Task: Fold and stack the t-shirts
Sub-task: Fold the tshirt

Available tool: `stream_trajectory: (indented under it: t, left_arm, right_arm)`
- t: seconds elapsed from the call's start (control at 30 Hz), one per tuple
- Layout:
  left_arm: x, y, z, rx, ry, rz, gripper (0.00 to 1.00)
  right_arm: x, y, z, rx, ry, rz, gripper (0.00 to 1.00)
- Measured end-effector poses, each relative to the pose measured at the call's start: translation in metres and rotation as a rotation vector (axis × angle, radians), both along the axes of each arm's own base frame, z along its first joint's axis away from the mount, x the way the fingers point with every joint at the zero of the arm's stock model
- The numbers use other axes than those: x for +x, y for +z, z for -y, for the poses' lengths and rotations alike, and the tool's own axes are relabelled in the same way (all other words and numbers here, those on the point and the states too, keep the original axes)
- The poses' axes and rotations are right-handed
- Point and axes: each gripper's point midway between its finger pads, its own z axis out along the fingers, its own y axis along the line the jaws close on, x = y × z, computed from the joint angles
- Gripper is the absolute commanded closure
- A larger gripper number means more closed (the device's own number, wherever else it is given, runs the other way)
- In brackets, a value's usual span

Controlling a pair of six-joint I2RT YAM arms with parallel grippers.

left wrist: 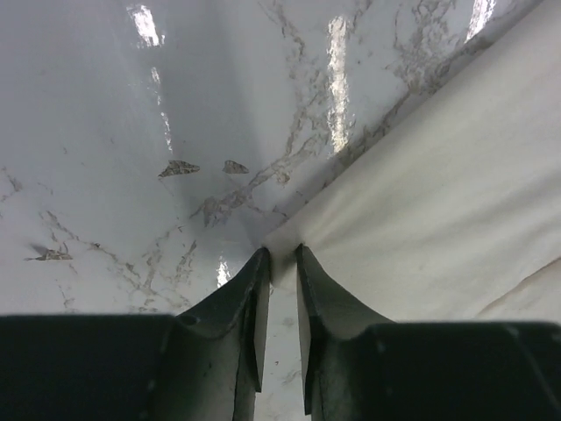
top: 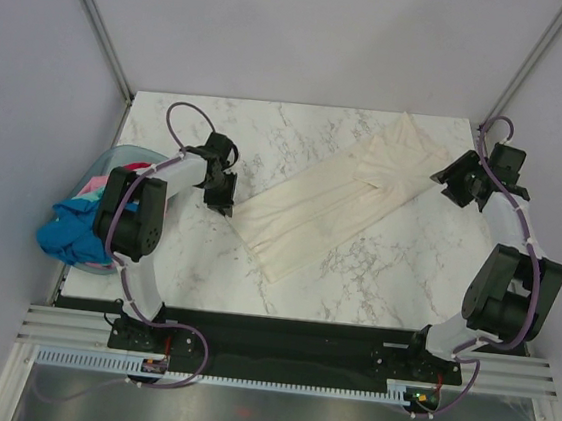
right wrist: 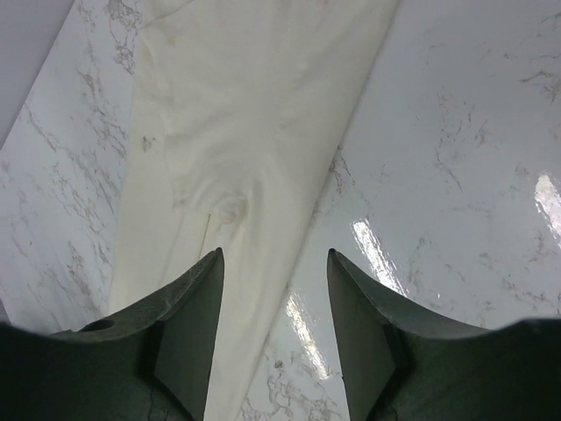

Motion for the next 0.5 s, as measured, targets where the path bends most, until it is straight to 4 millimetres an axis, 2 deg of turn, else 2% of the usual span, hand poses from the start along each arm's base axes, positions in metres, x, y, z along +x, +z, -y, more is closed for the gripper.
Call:
stream_trajectory:
  t: [0.03, 0.1, 0.17, 0.3, 0.5]
  left_arm:
    - [0.0, 0.0, 0.0, 0.0, 0.0, 0.0, 0.86]
    - [-0.001, 0.0, 0.001, -0.003, 0.002, -0.006, 0.95]
    - [-0.003, 0.0, 0.001, -0.004, 0.006, -0.011, 0.98]
    - [-0.023, 0.0, 0.0, -0.019, 0.022, -0.041, 0.98]
    - [-0.082, -0.001, 0.004, -0.081, 0.087, -0.148, 0.98]
  right_arm:
    - [-0.001, 0.001, -0.001, 0.002, 0.002, 0.002, 0.41]
    - [-0.002, 0.004, -0.002, 0.003, 0.006, 0.007, 0.41]
    - [-0.004, 0.009, -0.003, 0.002, 0.009, 0.018, 0.4]
    - [-0.005, 0.013, -0.006, 0.004, 0.026, 0.031, 0.4]
    - [-0.004, 0.006, -0.008, 0.001, 0.039, 0.033, 0.39]
